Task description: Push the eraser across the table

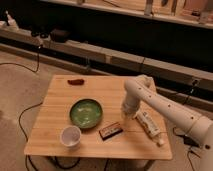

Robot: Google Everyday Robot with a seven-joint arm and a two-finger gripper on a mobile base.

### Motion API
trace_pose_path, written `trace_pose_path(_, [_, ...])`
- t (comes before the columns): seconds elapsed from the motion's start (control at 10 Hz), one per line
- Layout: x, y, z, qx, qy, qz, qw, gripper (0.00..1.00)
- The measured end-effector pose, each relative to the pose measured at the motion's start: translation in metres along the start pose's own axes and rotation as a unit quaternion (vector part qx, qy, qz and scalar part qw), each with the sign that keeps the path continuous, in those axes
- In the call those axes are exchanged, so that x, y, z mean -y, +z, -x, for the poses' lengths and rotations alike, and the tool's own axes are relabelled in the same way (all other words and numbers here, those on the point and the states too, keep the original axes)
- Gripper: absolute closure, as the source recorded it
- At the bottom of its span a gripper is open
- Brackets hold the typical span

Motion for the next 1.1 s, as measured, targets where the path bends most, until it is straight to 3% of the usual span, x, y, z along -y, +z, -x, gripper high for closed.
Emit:
trace_pose_path(0.3, [0.017, 0.014, 0.006, 0.018, -0.002, 0.0, 0.9998, 0.87])
trace_pose_path(1.1, [0.038, 0.026, 0.004, 0.019, 0.011, -0.007, 0.9997, 0.87])
